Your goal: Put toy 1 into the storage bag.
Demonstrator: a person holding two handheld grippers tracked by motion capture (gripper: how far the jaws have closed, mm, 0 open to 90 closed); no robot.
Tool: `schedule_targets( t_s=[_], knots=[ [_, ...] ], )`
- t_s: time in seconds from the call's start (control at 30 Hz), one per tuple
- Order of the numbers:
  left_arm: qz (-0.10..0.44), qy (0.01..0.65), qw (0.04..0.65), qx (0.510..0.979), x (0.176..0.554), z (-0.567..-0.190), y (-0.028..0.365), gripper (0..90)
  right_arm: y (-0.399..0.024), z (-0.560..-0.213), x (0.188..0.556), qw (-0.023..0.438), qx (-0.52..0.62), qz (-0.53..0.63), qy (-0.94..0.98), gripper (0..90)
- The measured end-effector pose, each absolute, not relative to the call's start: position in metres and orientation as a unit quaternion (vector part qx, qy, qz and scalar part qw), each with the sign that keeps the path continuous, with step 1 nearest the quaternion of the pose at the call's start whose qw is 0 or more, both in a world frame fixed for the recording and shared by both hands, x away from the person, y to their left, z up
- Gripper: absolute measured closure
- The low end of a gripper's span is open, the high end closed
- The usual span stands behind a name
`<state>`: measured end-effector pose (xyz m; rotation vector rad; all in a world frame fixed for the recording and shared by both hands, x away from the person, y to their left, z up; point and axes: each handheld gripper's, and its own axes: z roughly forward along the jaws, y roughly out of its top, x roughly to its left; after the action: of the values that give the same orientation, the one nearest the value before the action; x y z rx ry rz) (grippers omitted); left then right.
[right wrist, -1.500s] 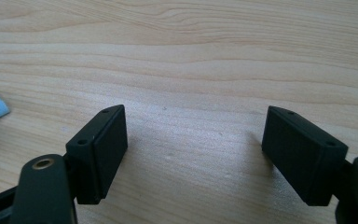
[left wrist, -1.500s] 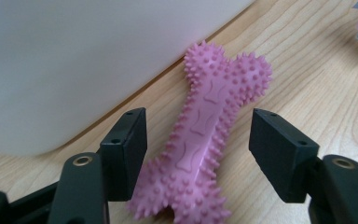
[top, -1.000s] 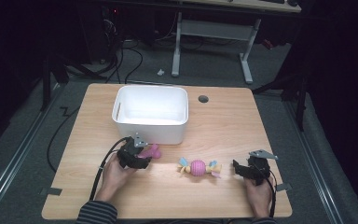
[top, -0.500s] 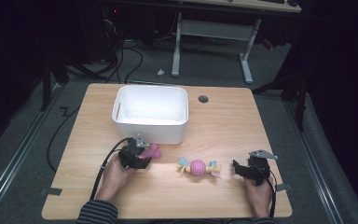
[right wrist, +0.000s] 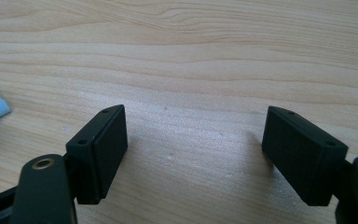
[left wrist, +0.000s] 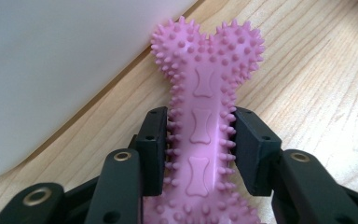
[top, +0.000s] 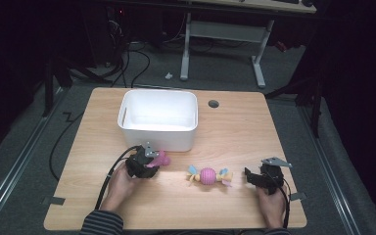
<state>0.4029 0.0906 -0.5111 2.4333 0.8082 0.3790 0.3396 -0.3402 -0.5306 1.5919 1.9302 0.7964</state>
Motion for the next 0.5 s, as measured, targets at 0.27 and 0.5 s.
schedule_targets(
  t_s=[0.27, 0.5],
  knots=[
    [0.128, 0.299, 0.279, 0.904, 0.399, -0.509, 0.090, 59.0, -0.340, -0.531, 0.340, 0.255, 0.586, 0.293, 0.711, 22.1],
    [0.103, 0.306, 0.302, 0.897, 0.392, -0.502, 0.097, 58.9, -0.340, -0.531, 0.340, 0.255, 0.586, 0.293, 0.711, 22.1]
  ],
)
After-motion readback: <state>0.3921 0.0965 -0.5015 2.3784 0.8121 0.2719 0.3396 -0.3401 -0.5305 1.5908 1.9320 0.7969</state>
